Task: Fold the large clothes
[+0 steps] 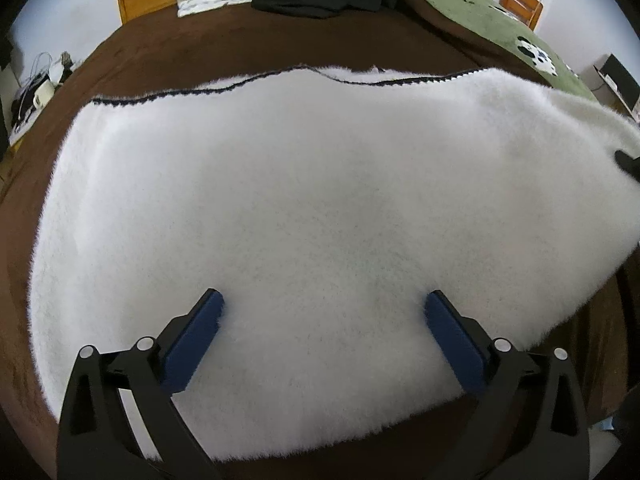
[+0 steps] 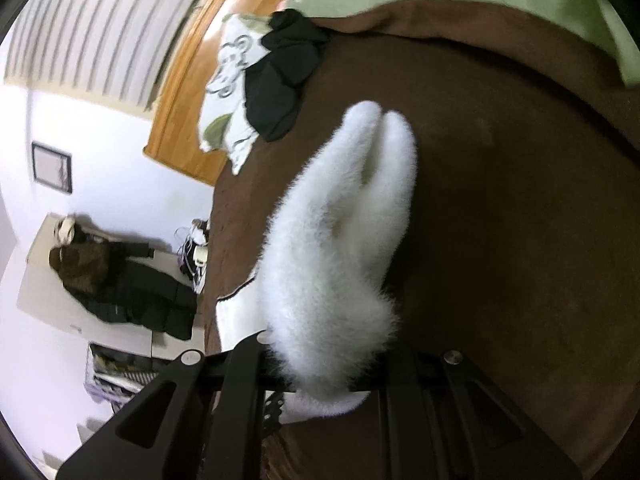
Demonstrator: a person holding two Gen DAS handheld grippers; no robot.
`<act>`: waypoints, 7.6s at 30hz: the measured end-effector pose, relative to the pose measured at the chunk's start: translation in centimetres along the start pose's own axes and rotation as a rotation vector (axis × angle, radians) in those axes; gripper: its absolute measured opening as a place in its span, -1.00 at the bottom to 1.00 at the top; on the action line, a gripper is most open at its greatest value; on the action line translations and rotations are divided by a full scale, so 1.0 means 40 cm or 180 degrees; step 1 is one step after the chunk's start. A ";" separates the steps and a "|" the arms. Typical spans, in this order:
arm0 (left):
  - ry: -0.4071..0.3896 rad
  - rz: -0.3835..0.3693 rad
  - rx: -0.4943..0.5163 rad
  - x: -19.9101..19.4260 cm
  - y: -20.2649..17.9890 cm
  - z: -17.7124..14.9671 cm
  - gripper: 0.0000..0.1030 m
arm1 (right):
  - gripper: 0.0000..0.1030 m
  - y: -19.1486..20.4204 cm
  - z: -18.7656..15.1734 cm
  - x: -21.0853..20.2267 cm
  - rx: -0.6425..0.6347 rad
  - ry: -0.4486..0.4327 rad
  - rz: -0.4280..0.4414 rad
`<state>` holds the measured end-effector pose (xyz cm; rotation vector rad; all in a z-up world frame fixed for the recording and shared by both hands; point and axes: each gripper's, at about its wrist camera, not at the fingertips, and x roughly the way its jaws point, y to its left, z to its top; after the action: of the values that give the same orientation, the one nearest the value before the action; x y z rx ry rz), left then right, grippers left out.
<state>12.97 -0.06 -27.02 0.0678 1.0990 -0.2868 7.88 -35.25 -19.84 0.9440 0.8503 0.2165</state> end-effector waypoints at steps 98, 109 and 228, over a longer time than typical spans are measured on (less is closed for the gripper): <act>0.0208 -0.0593 -0.0584 -0.079 0.507 0.208 -0.02 | 0.23 0.506 -0.569 0.441 -0.3282 0.0914 -0.0403; 0.0307 -0.1159 -0.0948 0.028 0.516 0.209 -0.53 | 0.39 0.501 -0.577 0.446 -0.3222 0.0891 -0.0329; -0.0243 -0.1772 -0.0863 -0.041 0.528 0.026 -0.07 | 0.08 0.281 -0.160 0.608 -0.1444 0.1671 0.0372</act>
<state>18.70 20.35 -26.92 -0.4940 1.0567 -0.6286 21.53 -12.21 -26.20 0.5093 1.1622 0.7493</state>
